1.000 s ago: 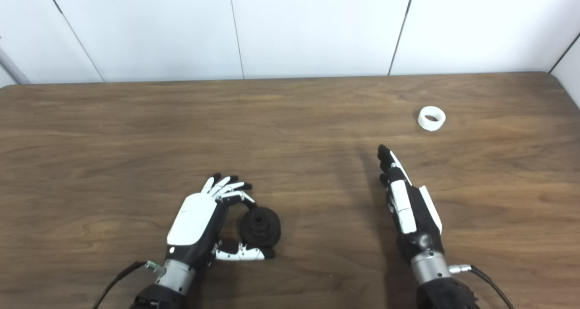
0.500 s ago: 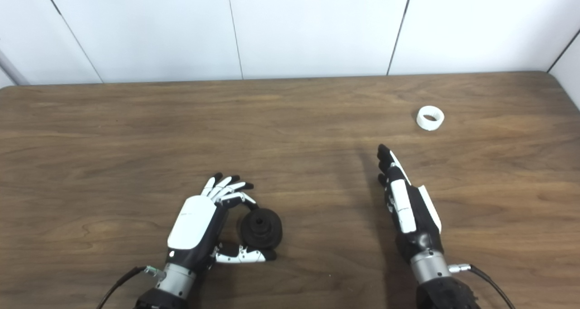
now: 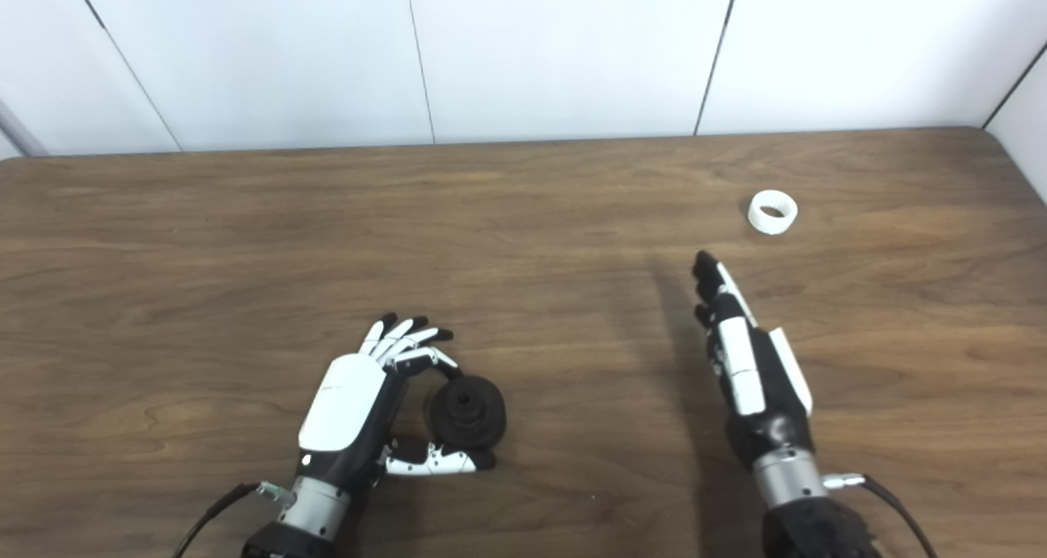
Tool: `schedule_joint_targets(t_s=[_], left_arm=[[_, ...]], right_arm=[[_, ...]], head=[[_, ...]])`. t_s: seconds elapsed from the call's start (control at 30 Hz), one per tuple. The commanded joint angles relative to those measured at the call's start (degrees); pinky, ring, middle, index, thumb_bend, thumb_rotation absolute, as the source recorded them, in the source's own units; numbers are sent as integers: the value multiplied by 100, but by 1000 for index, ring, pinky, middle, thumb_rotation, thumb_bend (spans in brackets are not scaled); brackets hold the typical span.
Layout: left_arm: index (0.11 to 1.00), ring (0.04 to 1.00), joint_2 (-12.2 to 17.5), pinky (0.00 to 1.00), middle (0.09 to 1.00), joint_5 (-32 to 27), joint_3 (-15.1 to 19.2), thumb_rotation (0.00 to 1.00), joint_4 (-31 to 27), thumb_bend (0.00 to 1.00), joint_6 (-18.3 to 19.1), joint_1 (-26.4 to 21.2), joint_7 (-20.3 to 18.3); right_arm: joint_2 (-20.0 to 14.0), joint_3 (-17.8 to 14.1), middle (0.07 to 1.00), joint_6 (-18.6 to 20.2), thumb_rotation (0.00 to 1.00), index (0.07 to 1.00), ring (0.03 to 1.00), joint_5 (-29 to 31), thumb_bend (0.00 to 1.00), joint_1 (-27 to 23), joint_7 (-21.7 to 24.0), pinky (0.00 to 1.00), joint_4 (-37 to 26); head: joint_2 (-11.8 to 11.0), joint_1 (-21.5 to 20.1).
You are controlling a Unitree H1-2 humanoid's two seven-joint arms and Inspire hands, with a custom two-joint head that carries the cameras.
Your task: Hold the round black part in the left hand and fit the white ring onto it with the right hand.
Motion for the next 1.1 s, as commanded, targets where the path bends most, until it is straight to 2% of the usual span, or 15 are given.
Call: schedule_joint_targets(t_s=[0.0,0.17,0.3,0.37,0.5,0.53,0.7,0.8,0.93,1.07], left_arm=[[489,914,-34,1000,819,-43,-17,54,141,514,45,127,-14],[489,908,-78,1000,816,-71,8,53,135,514,88,101,-116],[489,905,-74,1000,813,-74,21,53,160,514,54,84,-121],[489,904,-64,1000,812,-93,36,53,201,514,15,73,-91],[488,905,-16,1000,811,-157,81,53,209,514,-33,77,-89],[488,906,-1,1000,811,-145,82,53,213,514,-33,78,-94],[489,906,39,1000,813,-126,108,54,234,514,-12,78,-111],[489,908,68,1000,812,-180,146,53,219,514,-10,81,-143],[489,910,129,1000,814,-213,180,53,226,514,-56,83,-133],[489,907,190,1000,813,-254,205,53,208,514,-94,93,-122]], right_arm=[[-50,-152,973,92,976,948,998,-8,587,-205,-43,1000,-279],[-328,-439,964,428,951,935,985,-159,605,-476,-33,998,-442],[-644,-495,962,711,926,925,977,-568,574,-725,-32,984,-546],[-779,-504,970,736,882,927,984,-706,583,-877,-13,986,-489],[-989,-520,971,648,789,921,975,-872,598,-1173,43,927,-295],[-1054,-484,972,673,760,916,976,-1059,607,-1249,15,932,-253],[-1390,-268,948,1117,763,893,947,-2084,625,-1663,21,926,-155],[-1471,-231,943,1291,745,888,940,-2567,635,-1907,140,918,-66],[-1505,-291,945,1309,617,880,951,-3213,635,-2265,454,904,241],[-1600,-298,946,1308,495,865,986,-3581,666,-2600,621,967,697]], head=[[5,-5],[-21,-150],[-65,-268],[-108,-372],[-171,-569],[-186,-636],[-224,-859],[-259,-1023],[-292,-1165],[-312,-1283]])
